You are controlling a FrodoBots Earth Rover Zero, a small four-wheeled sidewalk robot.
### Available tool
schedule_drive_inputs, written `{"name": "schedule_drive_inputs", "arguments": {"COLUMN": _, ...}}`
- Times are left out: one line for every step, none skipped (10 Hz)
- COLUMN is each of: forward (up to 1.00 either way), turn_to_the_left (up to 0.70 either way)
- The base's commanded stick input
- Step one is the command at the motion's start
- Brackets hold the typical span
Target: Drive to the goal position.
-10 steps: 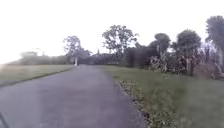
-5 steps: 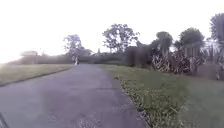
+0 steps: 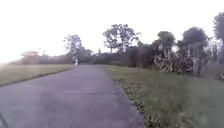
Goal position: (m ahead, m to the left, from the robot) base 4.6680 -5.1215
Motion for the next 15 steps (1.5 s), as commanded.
{"name": "schedule_drive_inputs", "arguments": {"forward": 0.70, "turn_to_the_left": 0.14}}
{"name": "schedule_drive_inputs", "arguments": {"forward": 0.70, "turn_to_the_left": 0.00}}
{"name": "schedule_drive_inputs", "arguments": {"forward": 0.70, "turn_to_the_left": 0.00}}
{"name": "schedule_drive_inputs", "arguments": {"forward": 0.70, "turn_to_the_left": 0.00}}
{"name": "schedule_drive_inputs", "arguments": {"forward": 0.70, "turn_to_the_left": 0.00}}
{"name": "schedule_drive_inputs", "arguments": {"forward": 0.70, "turn_to_the_left": 0.00}}
{"name": "schedule_drive_inputs", "arguments": {"forward": 0.70, "turn_to_the_left": 0.00}}
{"name": "schedule_drive_inputs", "arguments": {"forward": 0.70, "turn_to_the_left": 0.00}}
{"name": "schedule_drive_inputs", "arguments": {"forward": 0.70, "turn_to_the_left": 0.00}}
{"name": "schedule_drive_inputs", "arguments": {"forward": 0.70, "turn_to_the_left": 0.00}}
{"name": "schedule_drive_inputs", "arguments": {"forward": 0.70, "turn_to_the_left": 0.00}}
{"name": "schedule_drive_inputs", "arguments": {"forward": 0.70, "turn_to_the_left": 0.00}}
{"name": "schedule_drive_inputs", "arguments": {"forward": 0.70, "turn_to_the_left": 0.00}}
{"name": "schedule_drive_inputs", "arguments": {"forward": 0.70, "turn_to_the_left": 0.00}}
{"name": "schedule_drive_inputs", "arguments": {"forward": 0.70, "turn_to_the_left": 0.00}}
